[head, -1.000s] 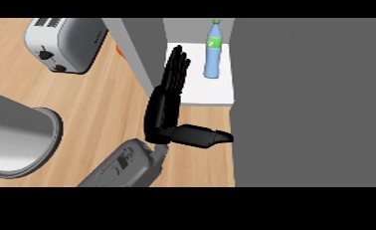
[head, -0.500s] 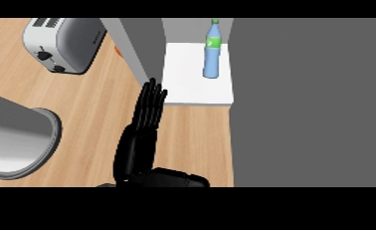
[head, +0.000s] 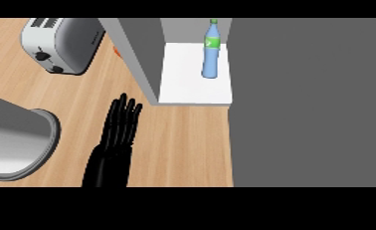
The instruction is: Pick up the bottled water, place it into the cabinet and close the cabinet
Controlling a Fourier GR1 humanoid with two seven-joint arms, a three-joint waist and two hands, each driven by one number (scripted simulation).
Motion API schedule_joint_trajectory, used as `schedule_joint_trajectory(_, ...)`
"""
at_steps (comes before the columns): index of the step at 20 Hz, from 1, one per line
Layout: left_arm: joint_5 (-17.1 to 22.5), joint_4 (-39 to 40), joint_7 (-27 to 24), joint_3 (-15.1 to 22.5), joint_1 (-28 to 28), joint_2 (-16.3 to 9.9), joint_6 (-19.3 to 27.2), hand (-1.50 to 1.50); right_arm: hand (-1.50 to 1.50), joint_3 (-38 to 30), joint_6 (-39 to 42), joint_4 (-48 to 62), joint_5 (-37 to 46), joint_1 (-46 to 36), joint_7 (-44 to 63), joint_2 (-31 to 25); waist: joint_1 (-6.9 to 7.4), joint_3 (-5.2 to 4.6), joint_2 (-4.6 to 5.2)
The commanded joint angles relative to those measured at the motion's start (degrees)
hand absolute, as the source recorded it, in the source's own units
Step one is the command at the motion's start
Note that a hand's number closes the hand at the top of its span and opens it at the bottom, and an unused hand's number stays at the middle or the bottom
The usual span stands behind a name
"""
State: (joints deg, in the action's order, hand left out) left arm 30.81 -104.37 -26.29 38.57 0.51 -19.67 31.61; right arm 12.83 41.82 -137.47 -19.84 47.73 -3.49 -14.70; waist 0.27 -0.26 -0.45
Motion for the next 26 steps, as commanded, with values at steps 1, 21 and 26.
schedule_joint_trajectory(1, 1.67, -1.85, -1.15, -2.77, -3.16, -3.14, -2.58, -1.50, 1.50, 4.01, -2.95, -12.35, 10.21, -2.26, 5.35, 1.00, 0.04, -0.04, 0.07)
schedule_joint_trajectory(21, 5.99, -10.09, -5.51, -9.67, -15.60, -10.61, -8.50, -1.50, 1.50, 34.20, -13.84, -6.35, 32.44, -25.94, 24.36, 14.33, 1.18, -0.35, -0.27)
schedule_joint_trajectory(26, 7.99, -11.82, -5.61, -11.44, -18.55, -12.46, -10.52, -1.50, 1.50, 35.61, -19.71, -5.04, 31.52, -33.84, 29.34, 14.43, 1.66, -0.43, -0.24)
